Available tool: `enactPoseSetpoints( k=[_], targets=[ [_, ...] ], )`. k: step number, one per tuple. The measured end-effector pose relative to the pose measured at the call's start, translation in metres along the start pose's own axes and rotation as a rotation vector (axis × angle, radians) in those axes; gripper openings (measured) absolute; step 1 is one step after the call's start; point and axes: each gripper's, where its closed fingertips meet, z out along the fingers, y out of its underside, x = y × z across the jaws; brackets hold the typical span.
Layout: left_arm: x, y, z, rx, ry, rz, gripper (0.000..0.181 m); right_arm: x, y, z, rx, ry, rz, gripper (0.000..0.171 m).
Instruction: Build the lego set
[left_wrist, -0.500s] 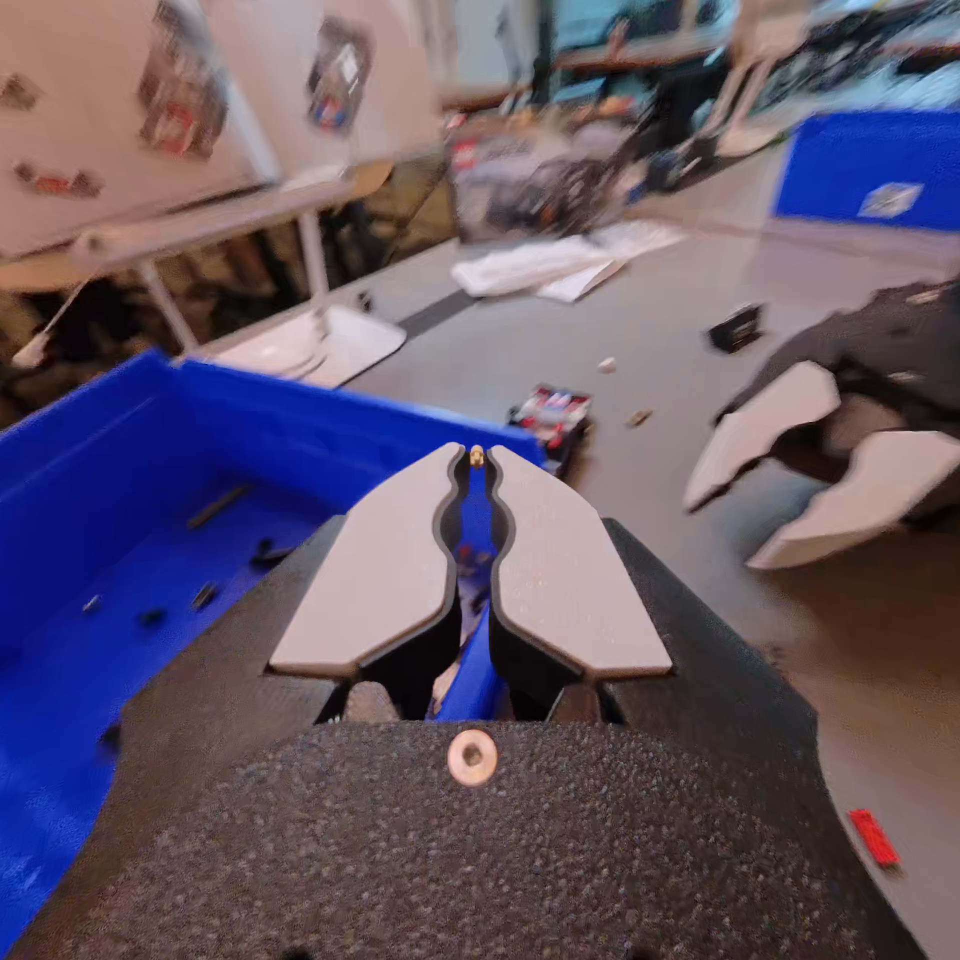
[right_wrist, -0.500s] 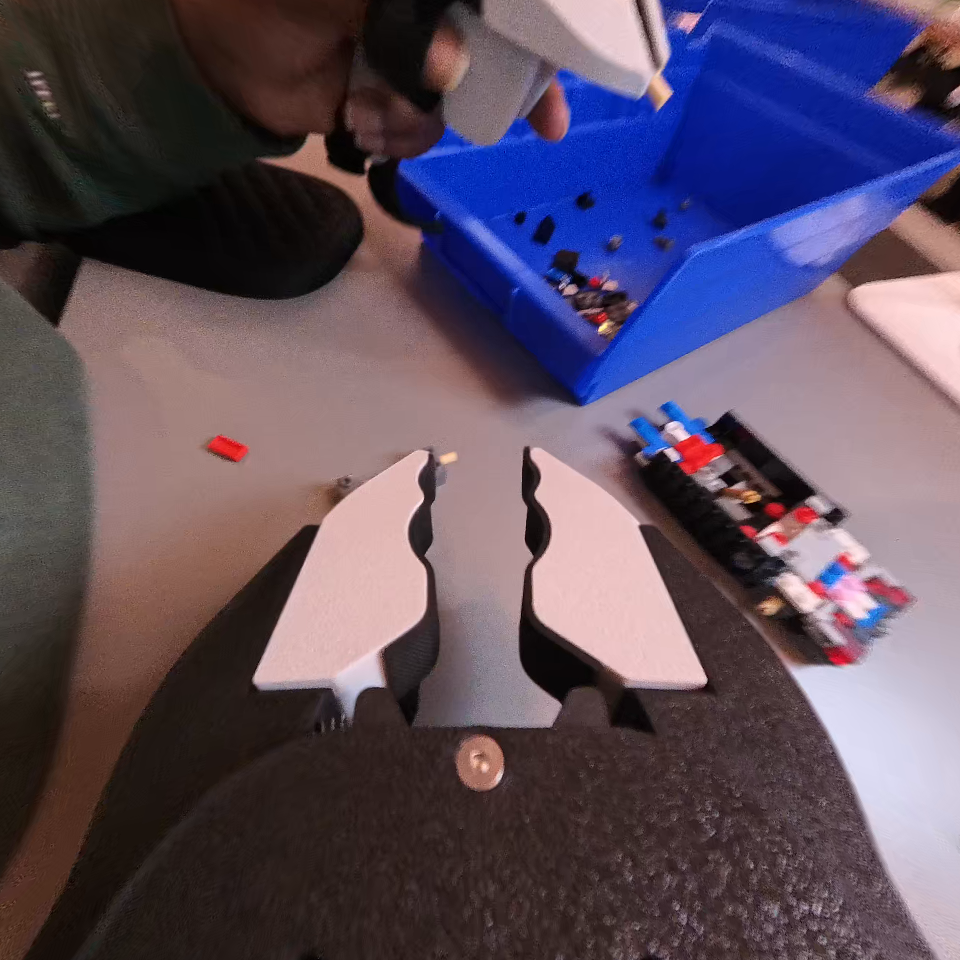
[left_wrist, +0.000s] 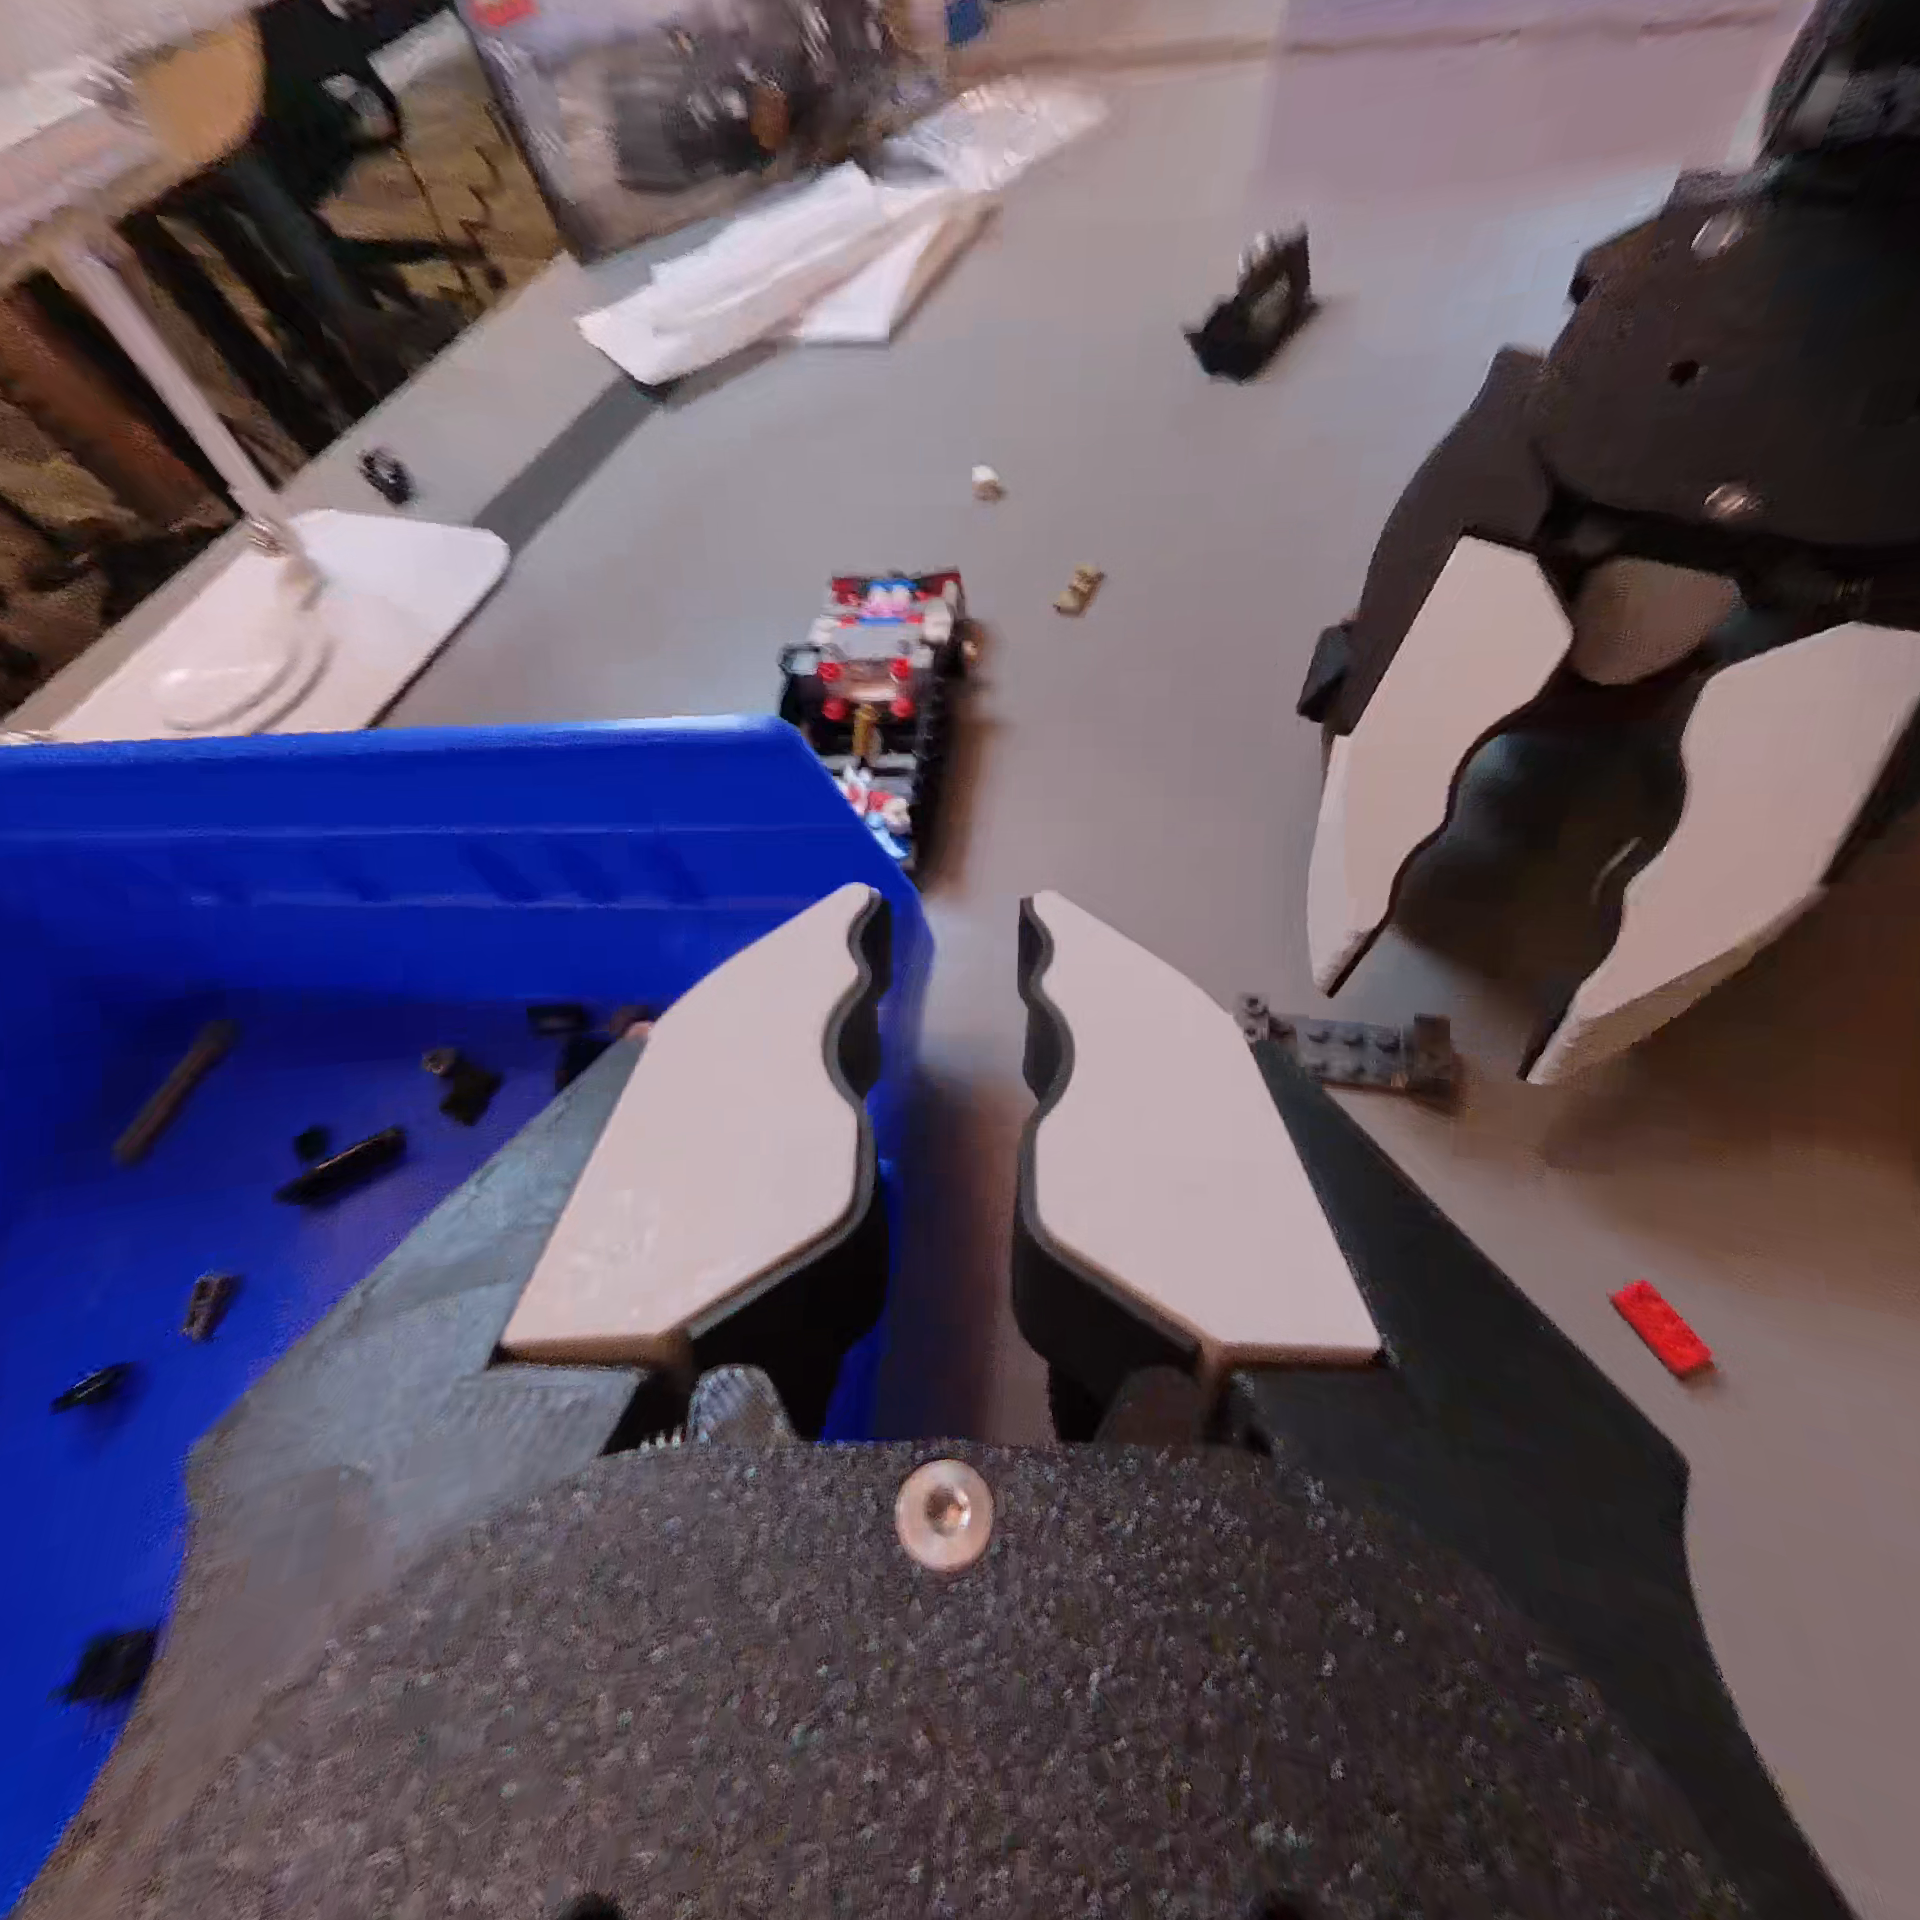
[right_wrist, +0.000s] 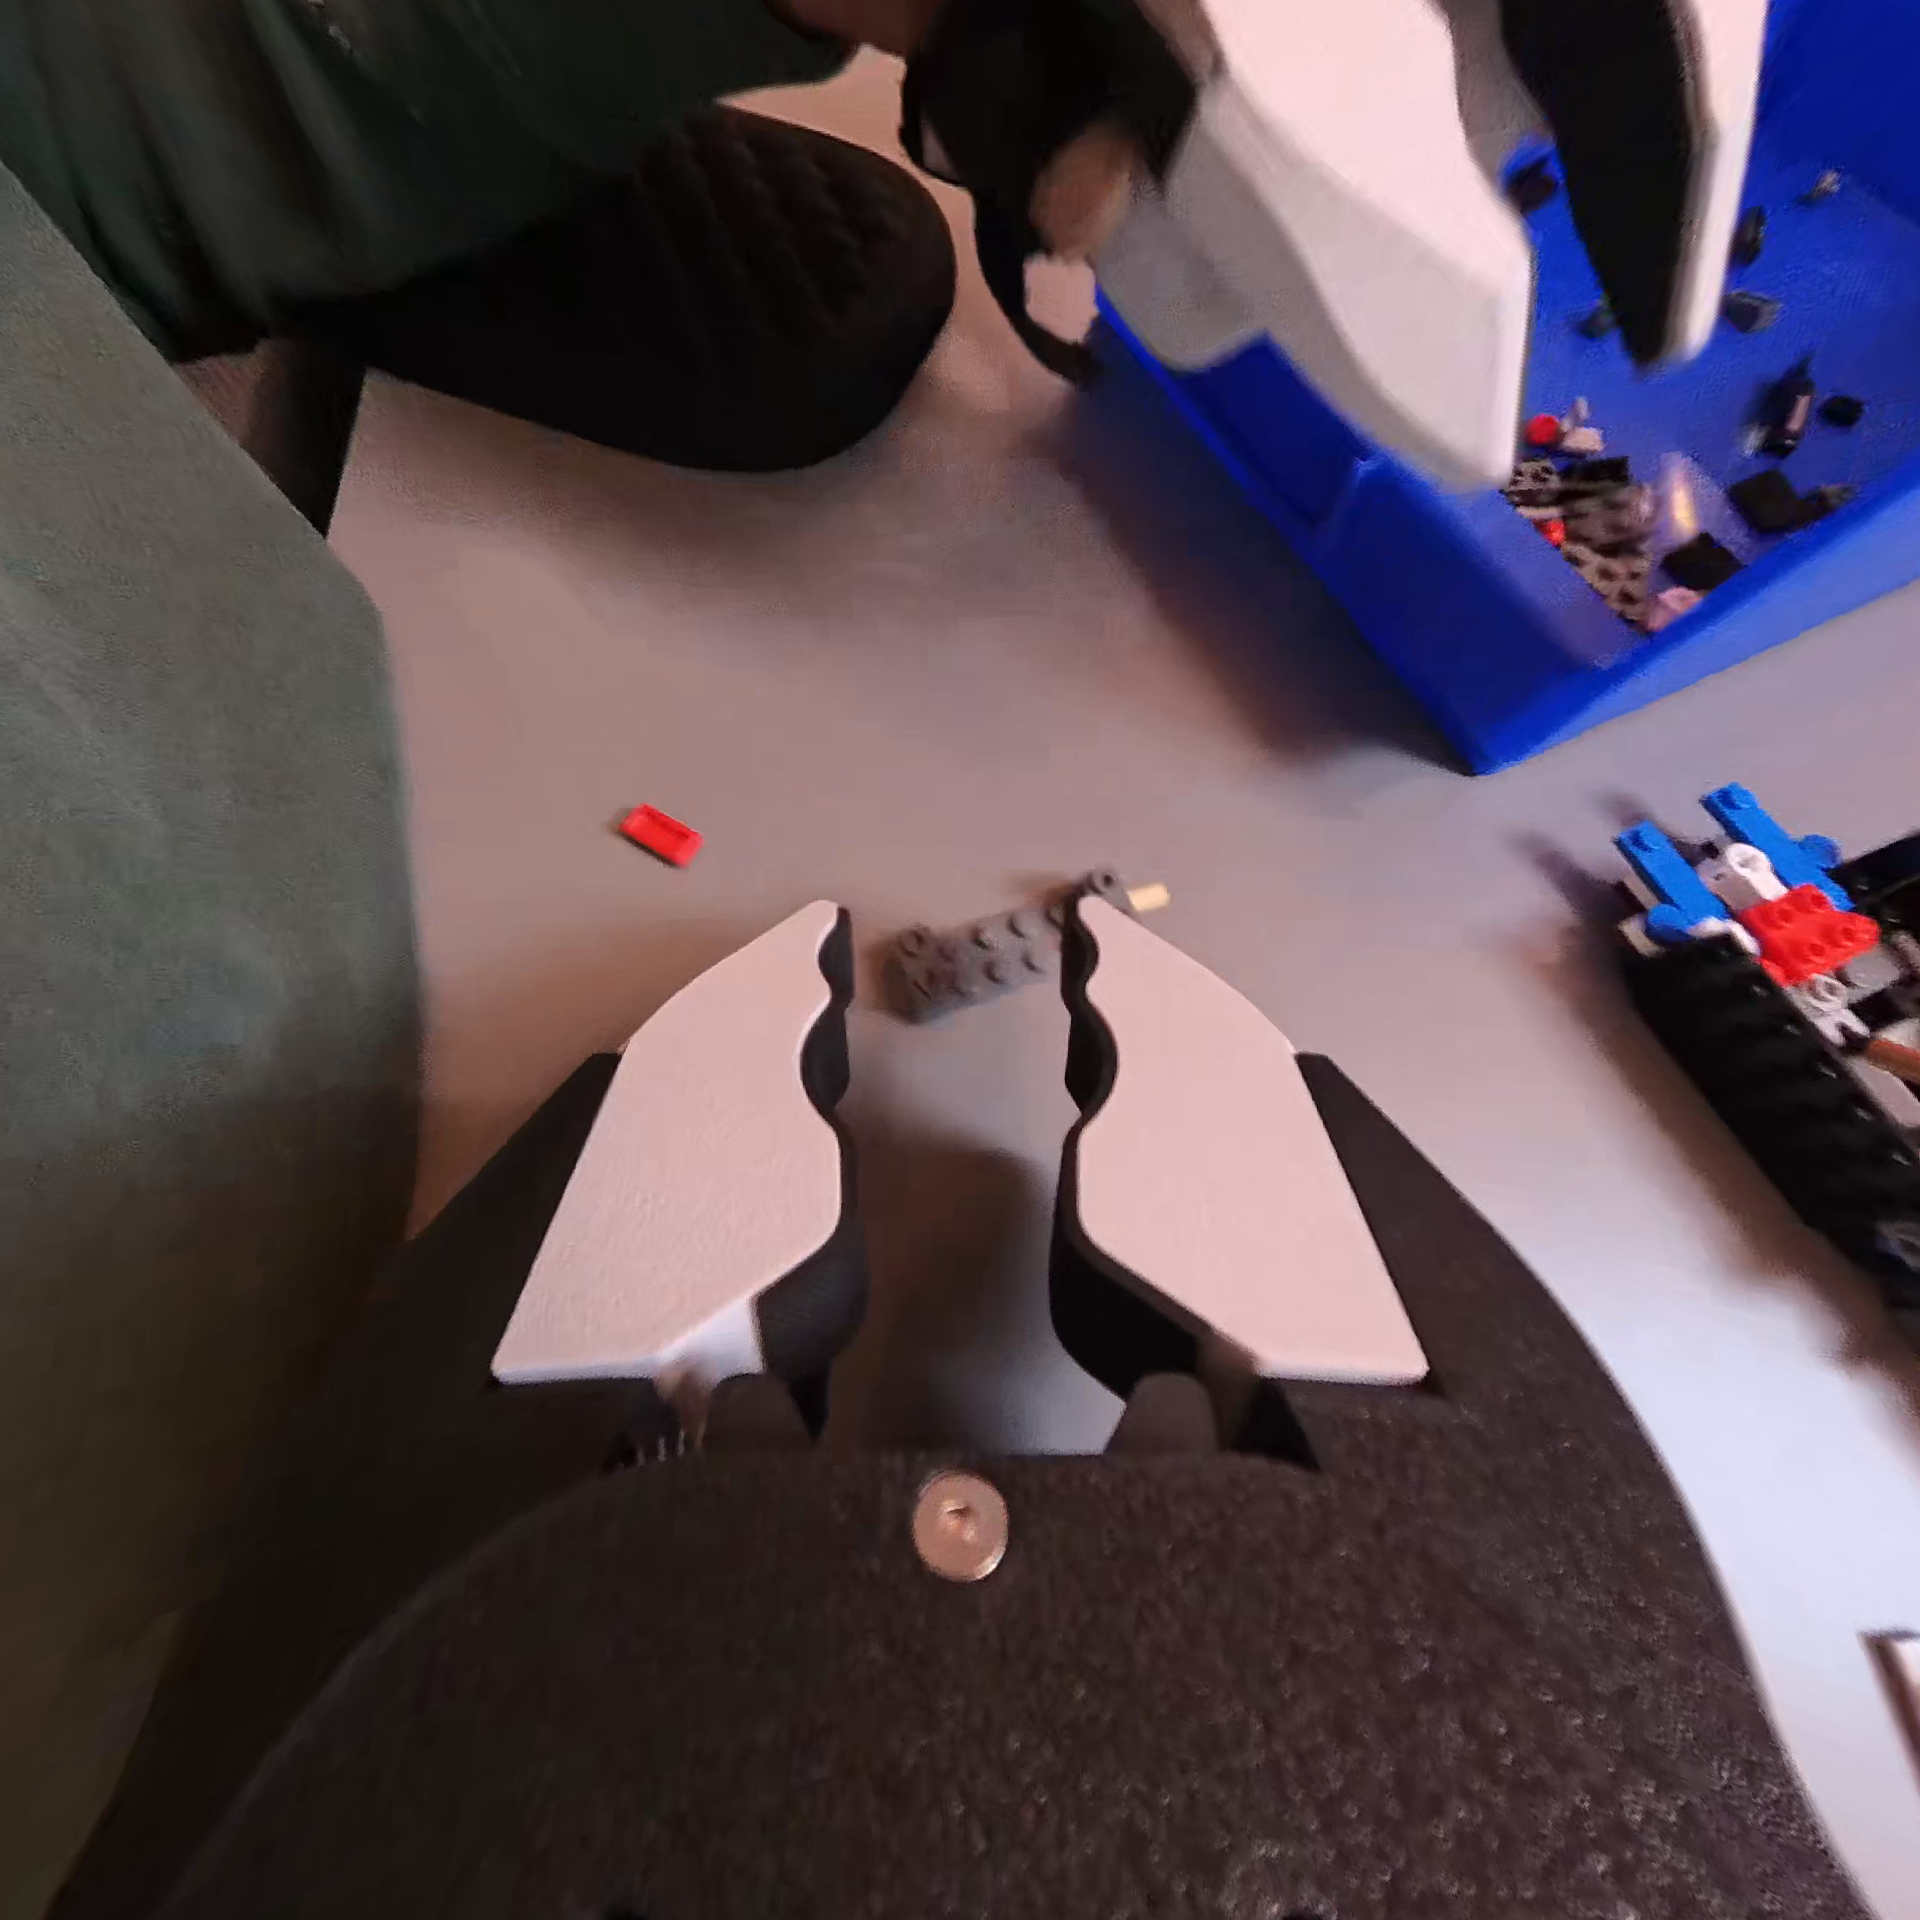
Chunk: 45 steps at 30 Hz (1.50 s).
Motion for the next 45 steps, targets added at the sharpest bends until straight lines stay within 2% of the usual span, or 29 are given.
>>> enactPoseSetpoints(
  k=[2,5,6,9,12,16,19,22,25,28,29,30,31,32,38,41,42,43,45],
  targets=[
    [0.006,0.011,0.007,-0.049,0.026,0.023,0.022,-0.005,-0.001,0.009,-0.034,0.056,-0.057,0.032],
    [0.021,0.012,0.011,-0.030,0.134,-0.023,0.019,0.000,0.011,0.010,-0.108,0.107,-0.222,0.002],
    [0.028,0.010,0.011,-0.016,0.178,-0.035,0.019,0.000,0.014,0.006,-0.106,0.081,-0.239,0.000],
    [0.051,0.014,0.014,-0.024,0.304,-0.028,0.027,0.005,0.016,-0.011,-0.059,0.029,-0.220,0.000],
    [0.063,0.030,0.024,-0.105,0.323,0.040,0.040,0.022,0.024,-0.022,-0.088,0.074,-0.207,0.021],
    [0.076,0.054,0.031,-0.218,0.348,0.152,0.050,0.009,0.019,-0.017,-0.082,0.002,-0.076,0.032],
    [0.079,0.058,0.033,-0.239,0.356,0.163,0.046,0.015,0.026,-0.004,-0.132,0.058,0.027,0.040],
    [0.076,0.061,0.030,-0.259,0.353,0.165,0.040,0.031,0.027,-0.005,-0.130,0.134,0.051,0.033],
    [0.072,0.063,0.027,-0.269,0.349,0.158,0.034,0.032,0.027,-0.007,-0.116,0.119,0.056,0.033],
    [0.079,0.064,0.026,-0.274,0.389,0.145,0.025,0.027,0.025,-0.002,-0.119,0.110,0.005,0.042],
    [0.080,0.063,0.026,-0.270,0.392,0.151,0.024,0.027,0.026,0.000,-0.129,0.122,-0.033,0.041],
    [0.080,0.064,0.027,-0.272,0.388,0.161,0.024,0.029,0.027,0.001,-0.144,0.141,-0.081,0.033],
    [0.079,0.064,0.027,-0.272,0.382,0.168,0.024,0.032,0.027,0.001,-0.158,0.161,-0.134,0.015],
    [0.077,0.064,0.027,-0.273,0.368,0.174,0.024,0.034,0.028,0.000,-0.169,0.172,-0.174,0.005],
    [0.069,0.047,0.022,-0.187,0.338,0.152,0.020,0.039,0.016,-0.018,-0.053,0.160,-0.148,0.000],
    [0.067,0.055,0.024,-0.238,0.328,0.147,0.020,0.042,0.023,-0.020,-0.065,0.157,-0.159,0.000],
    [0.067,0.058,0.024,-0.253,0.329,0.156,0.021,0.039,0.023,-0.019,-0.051,0.136,-0.143,0.003],
    [0.069,0.059,0.024,-0.258,0.338,0.160,0.020,0.035,0.023,-0.018,-0.046,0.097,-0.115,0.021],
    [0.073,0.060,0.024,-0.270,0.358,0.151,0.019,0.031,0.025,-0.014,-0.064,0.046,-0.057,0.035]
  ],
)
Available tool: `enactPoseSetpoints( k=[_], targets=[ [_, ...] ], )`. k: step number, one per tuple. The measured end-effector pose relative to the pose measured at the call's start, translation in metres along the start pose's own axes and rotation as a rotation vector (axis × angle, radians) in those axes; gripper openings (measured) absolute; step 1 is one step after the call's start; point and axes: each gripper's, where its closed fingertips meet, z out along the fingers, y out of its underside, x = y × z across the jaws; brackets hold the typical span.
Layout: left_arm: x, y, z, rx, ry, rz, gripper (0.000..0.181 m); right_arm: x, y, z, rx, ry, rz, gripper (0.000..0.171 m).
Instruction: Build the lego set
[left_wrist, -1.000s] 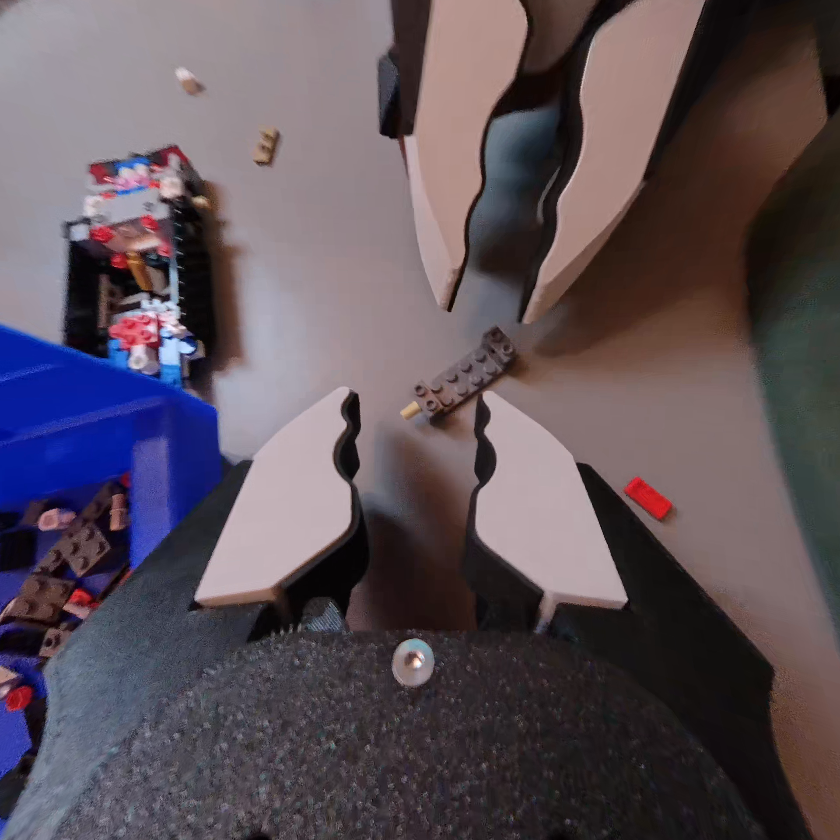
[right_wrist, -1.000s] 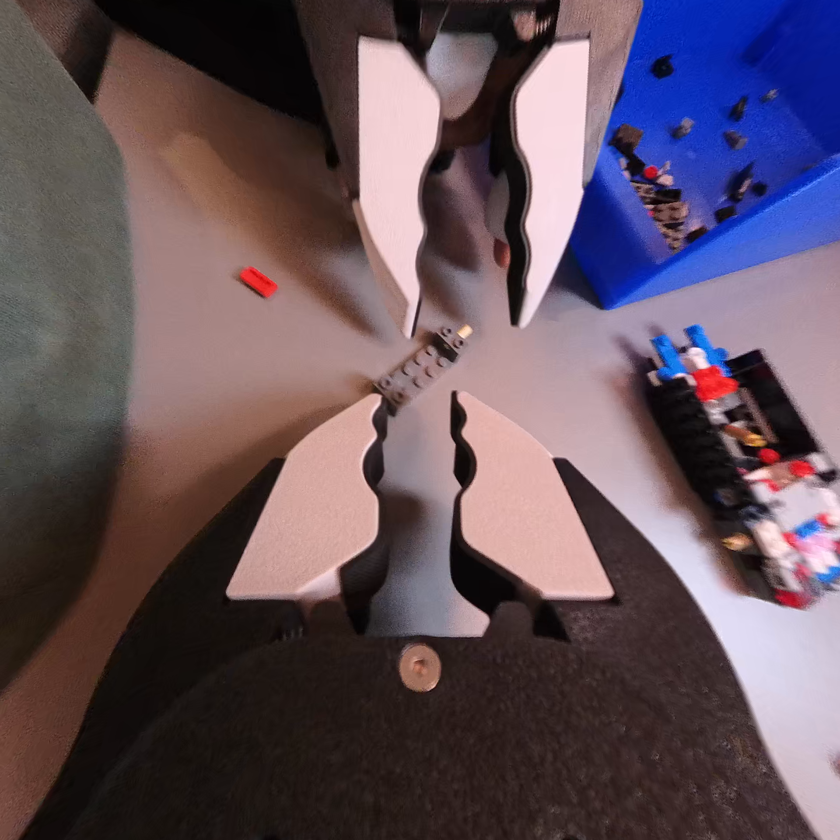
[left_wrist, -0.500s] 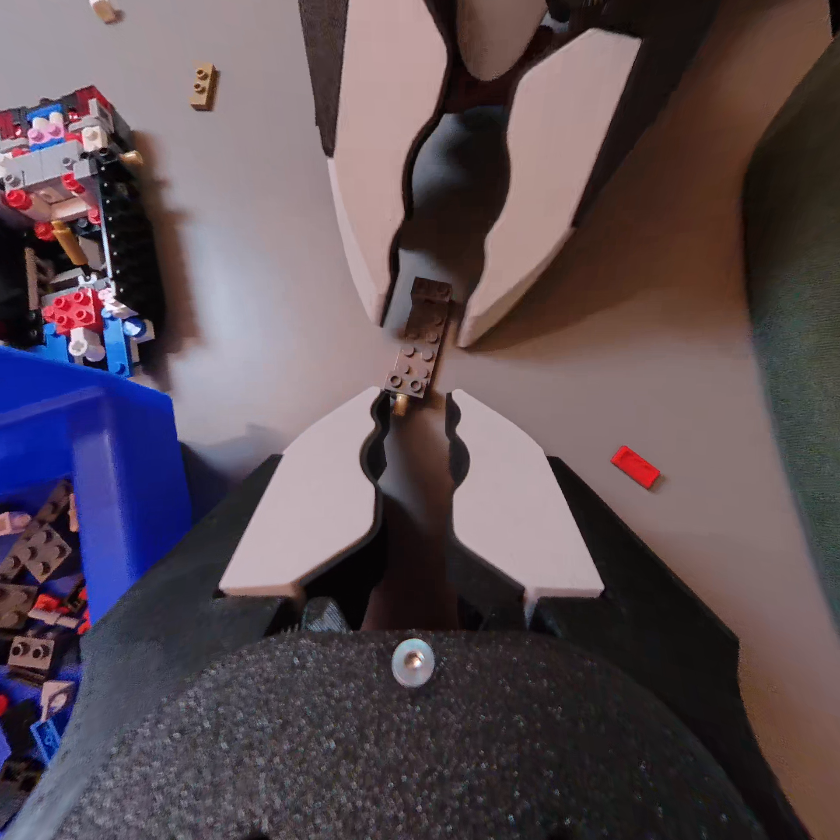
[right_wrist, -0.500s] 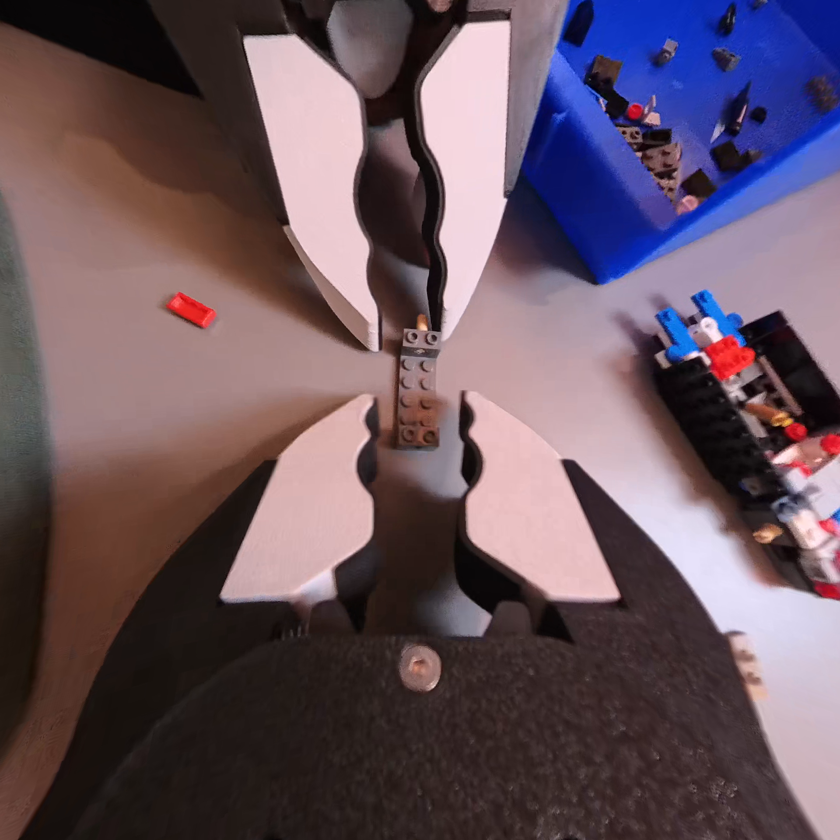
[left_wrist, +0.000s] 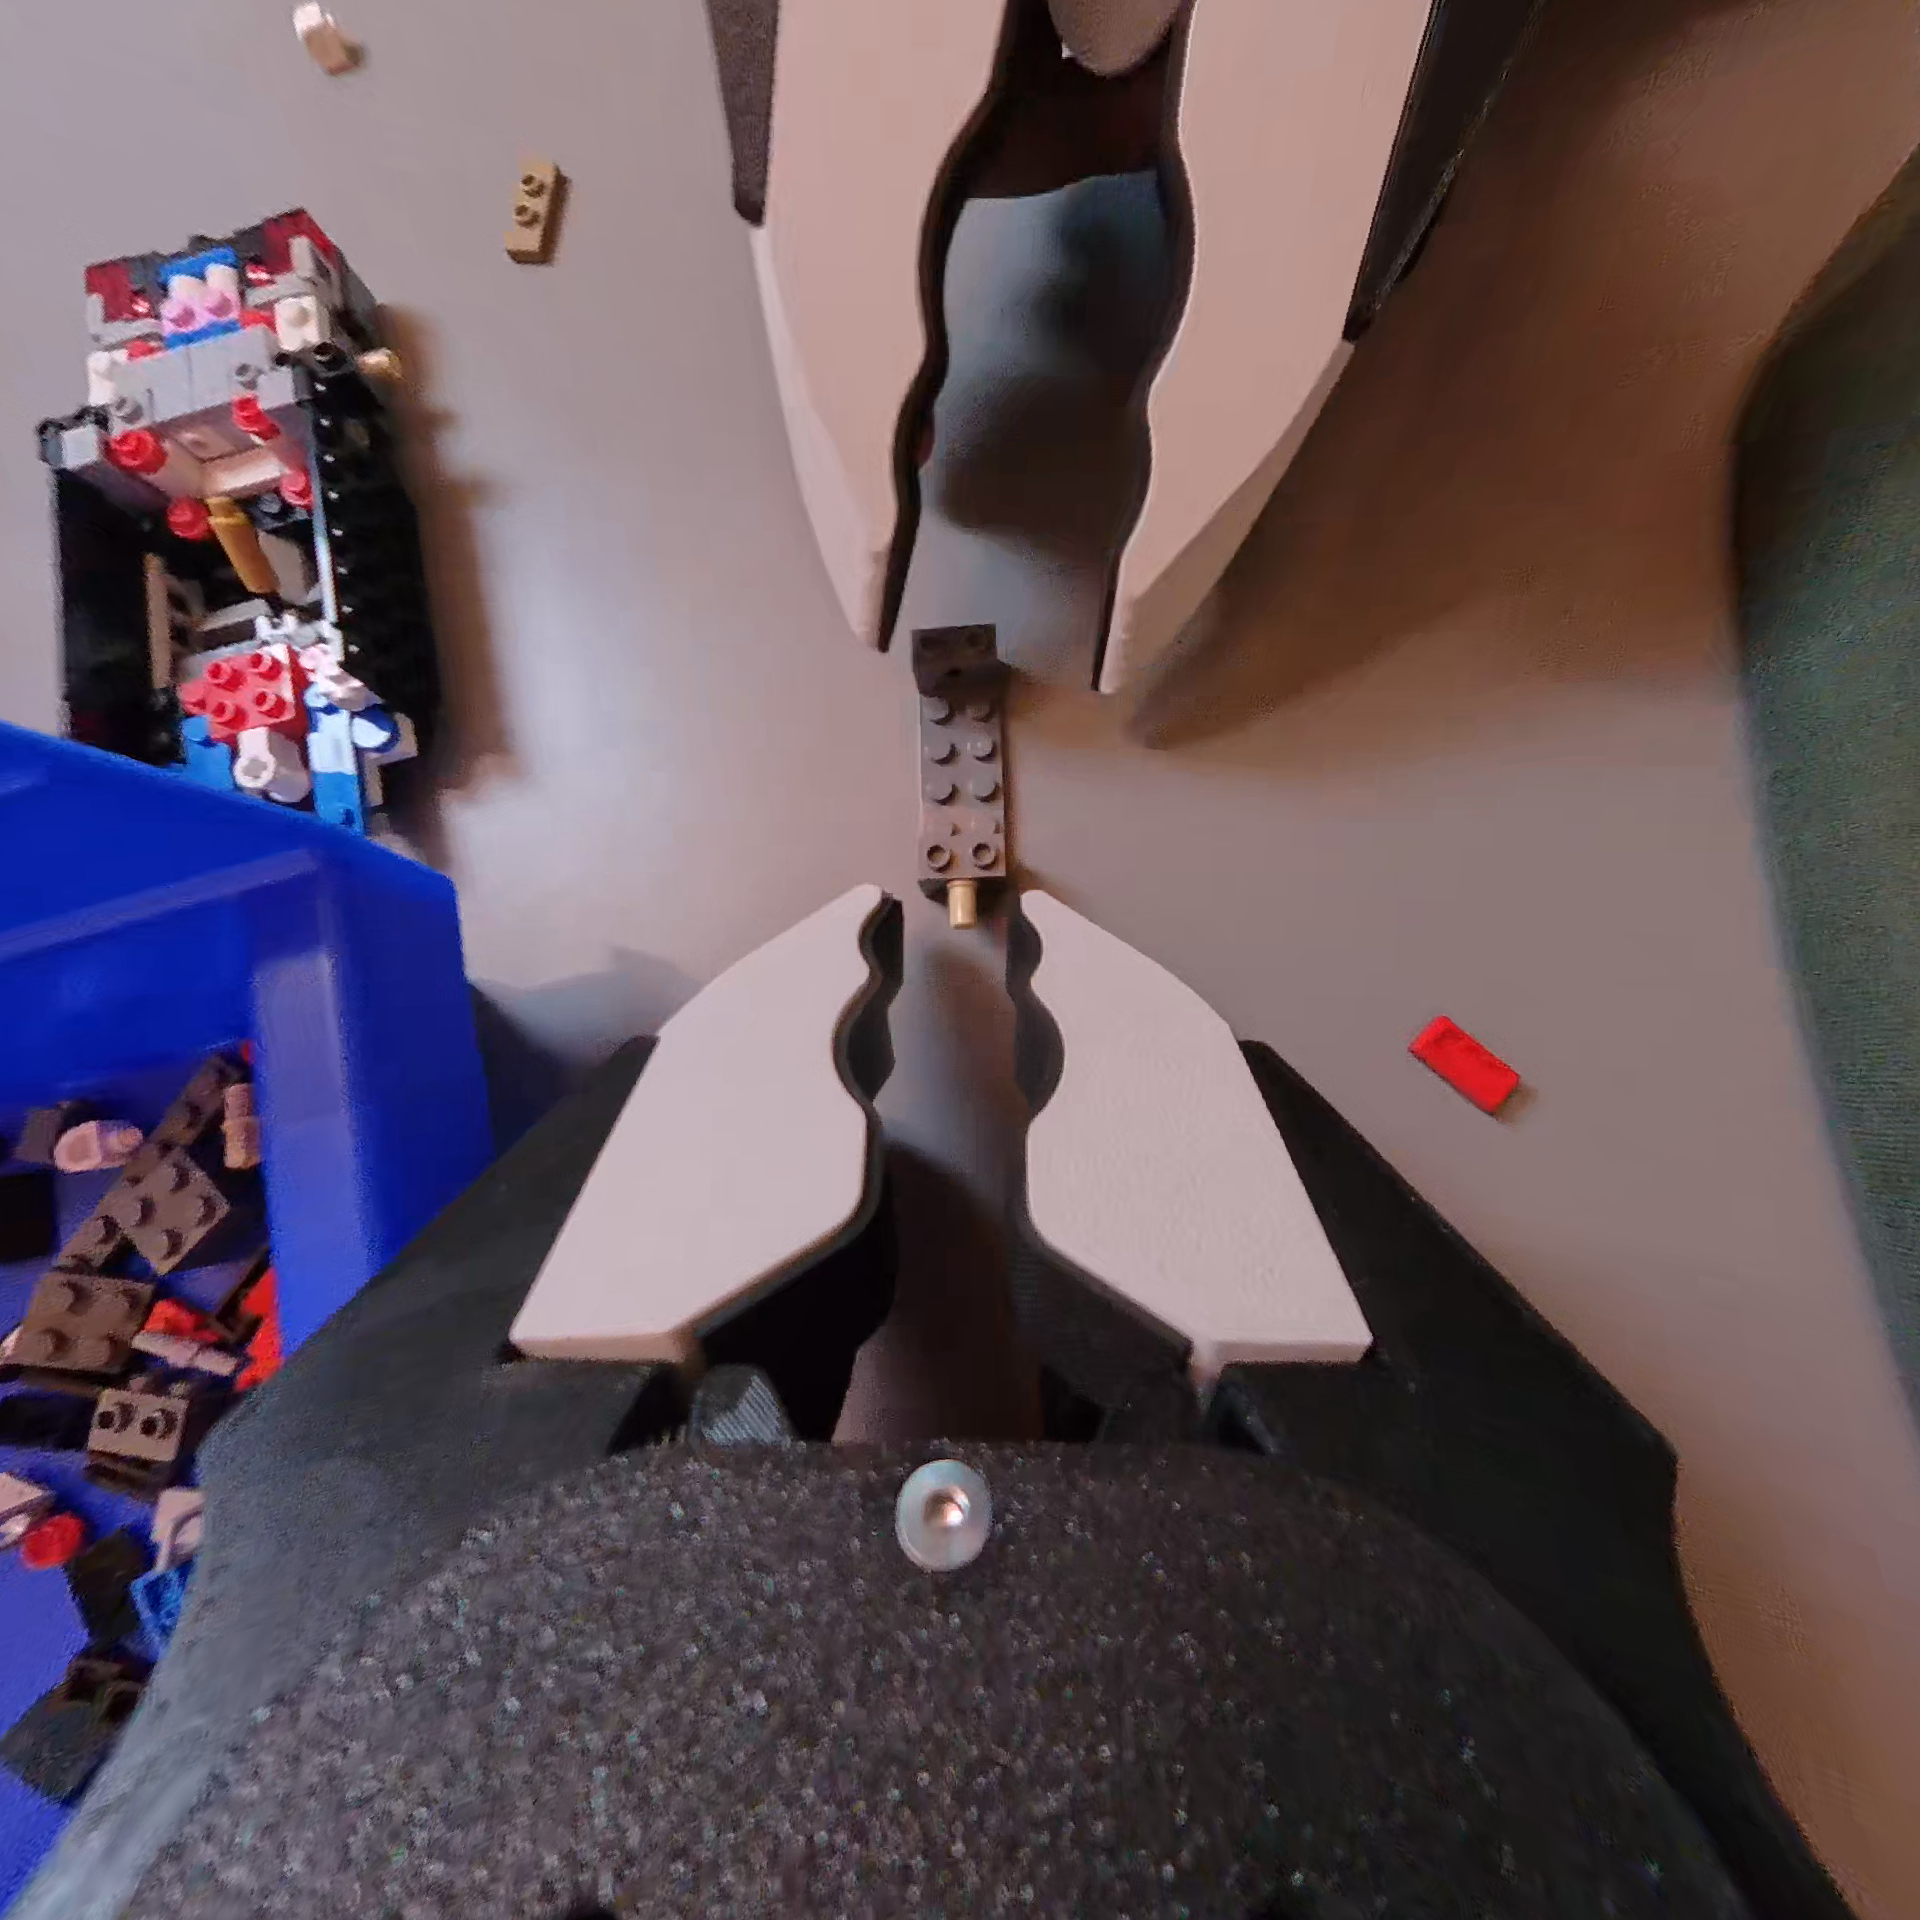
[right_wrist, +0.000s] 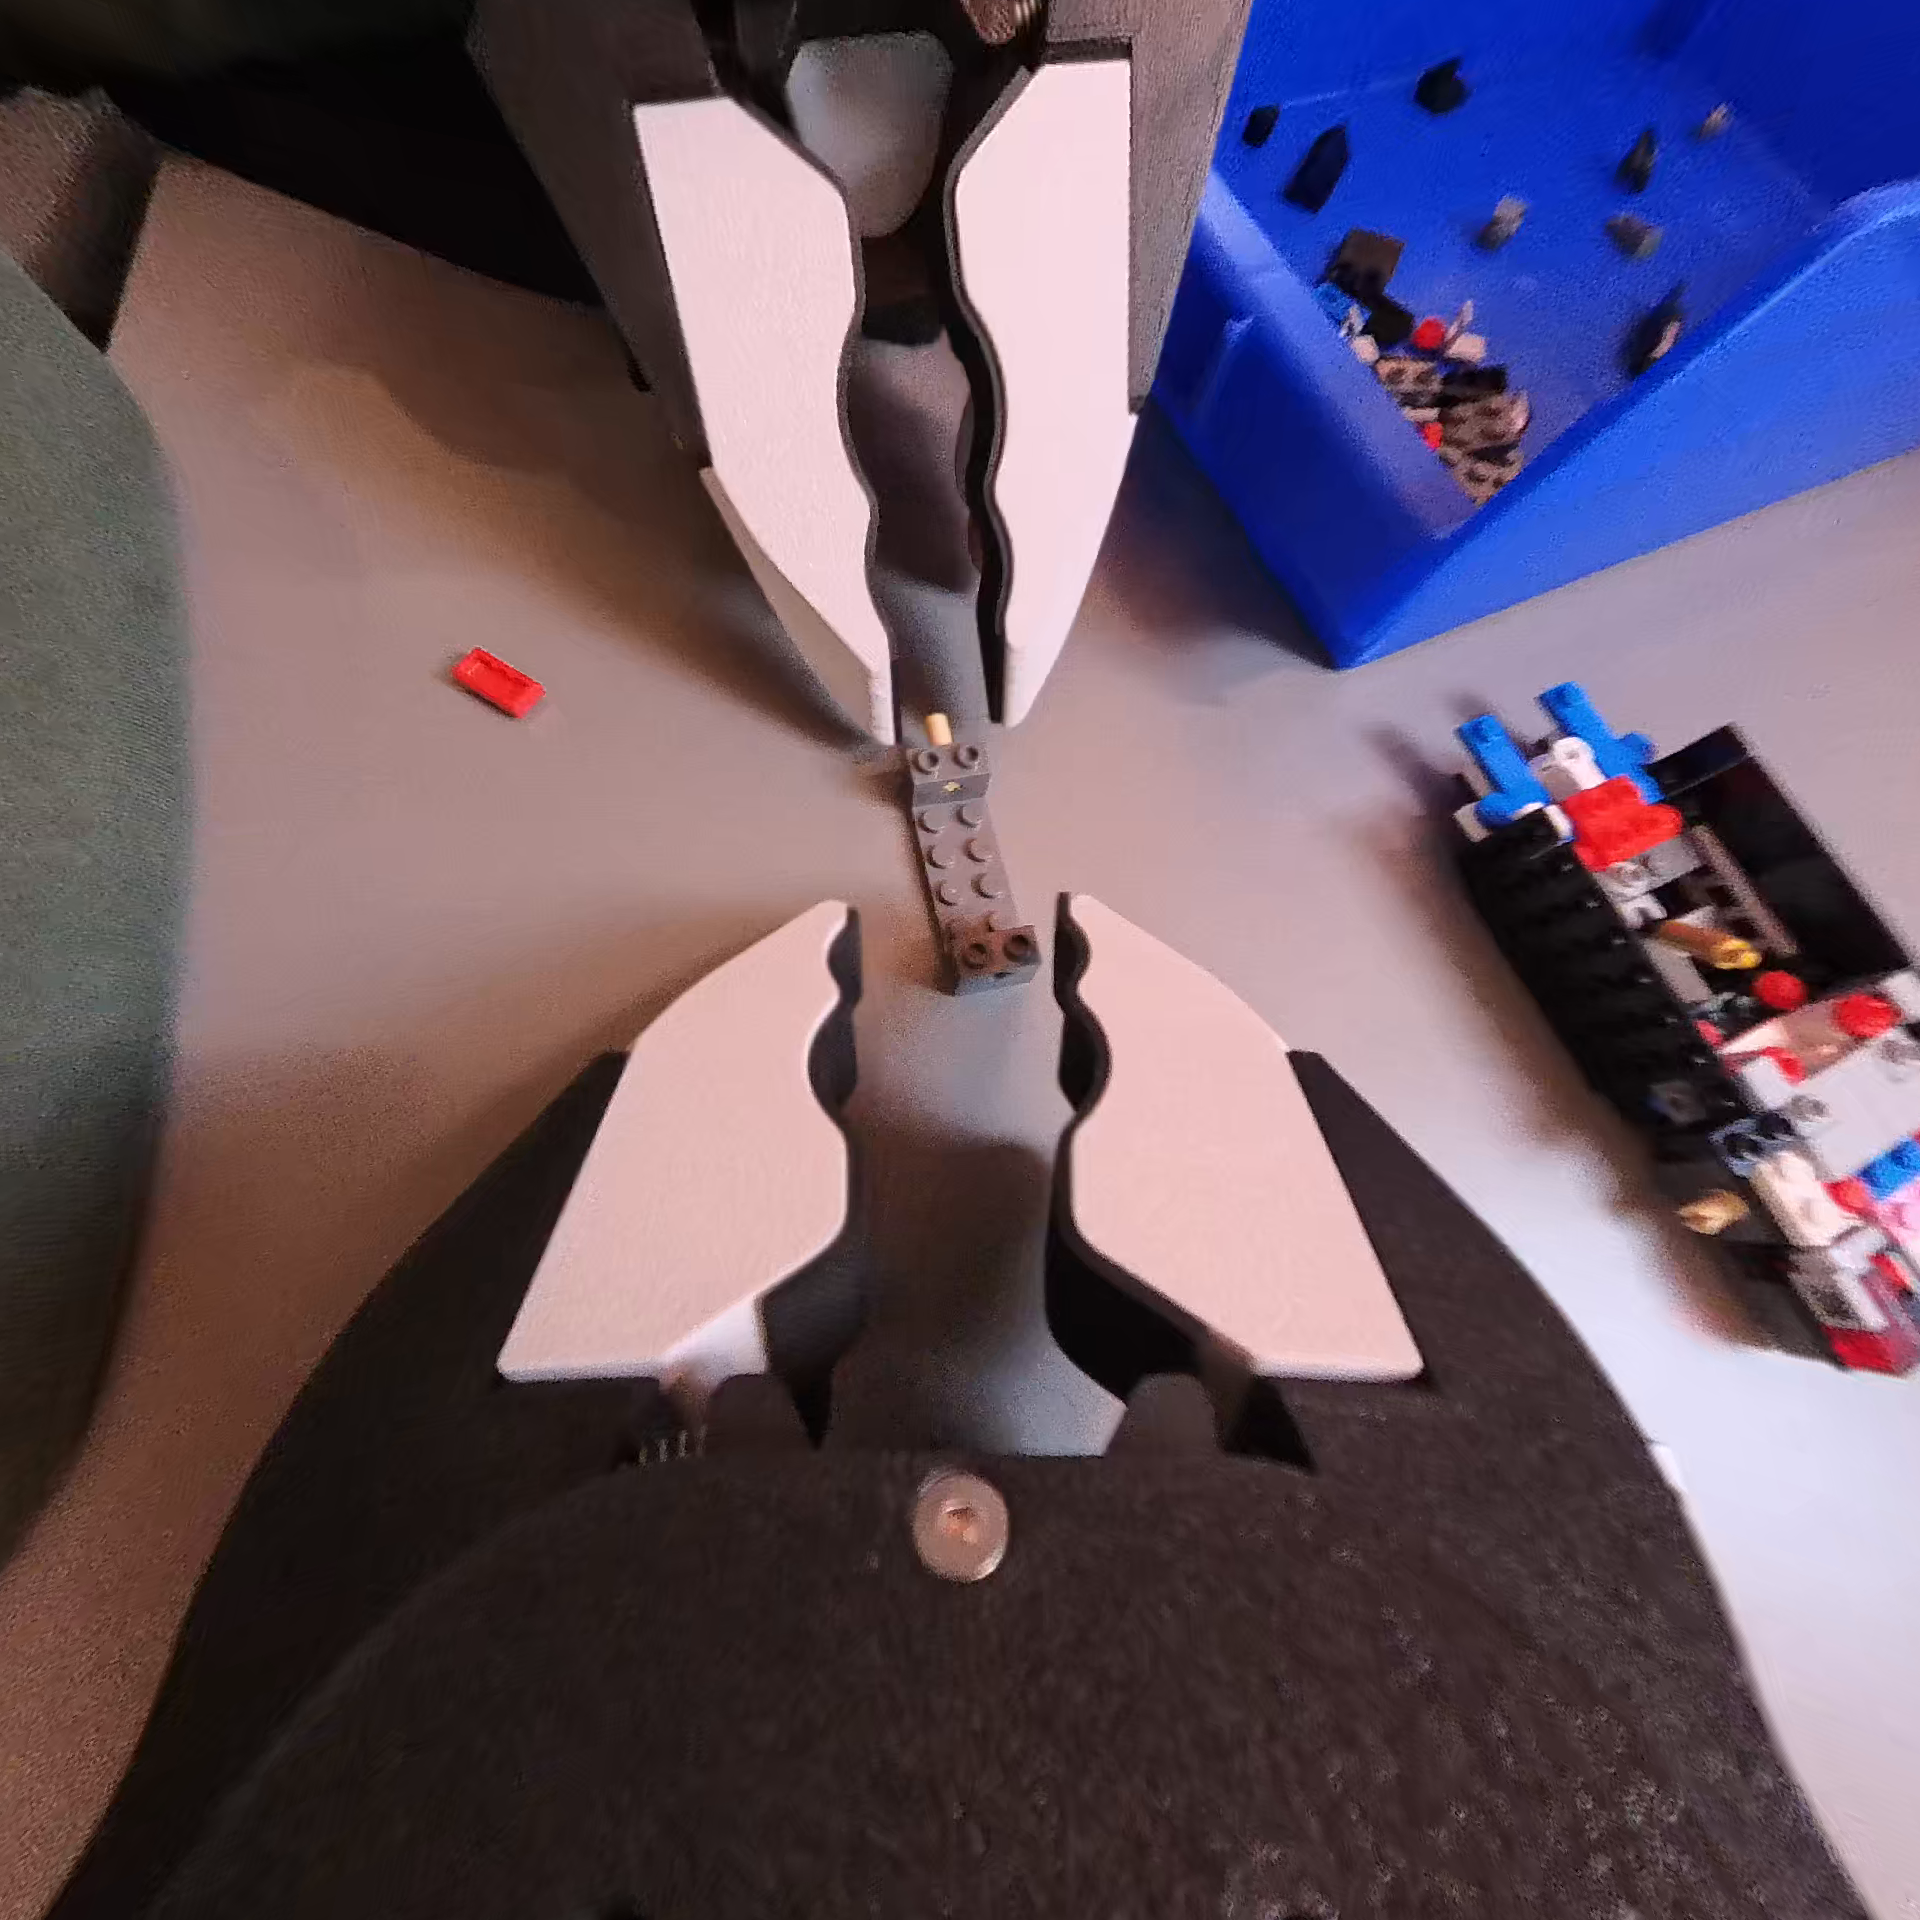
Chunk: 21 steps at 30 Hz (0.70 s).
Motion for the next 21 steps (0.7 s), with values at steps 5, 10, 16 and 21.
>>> enactPoseSetpoints(
  k=[5,10,16,21],
  targets=[
    [0.003,-0.003,0.010,-0.010,-0.012,0.016,0.005,0.008,0.009,0.009,-0.100,0.048,-0.045,0.021],
    [0.006,-0.008,0.012,0.018,-0.007,0.032,0.004,0.001,0.009,0.010,-0.121,0.011,-0.052,0.017],
    [0.011,-0.008,0.014,0.005,-0.009,0.064,0.007,-0.003,0.009,0.009,-0.131,0.021,-0.080,0.011],
    [0.008,-0.009,0.014,-0.002,-0.011,-0.002,0.005,-0.002,0.009,0.009,-0.133,0.062,-0.114,0.004]
  ],
)
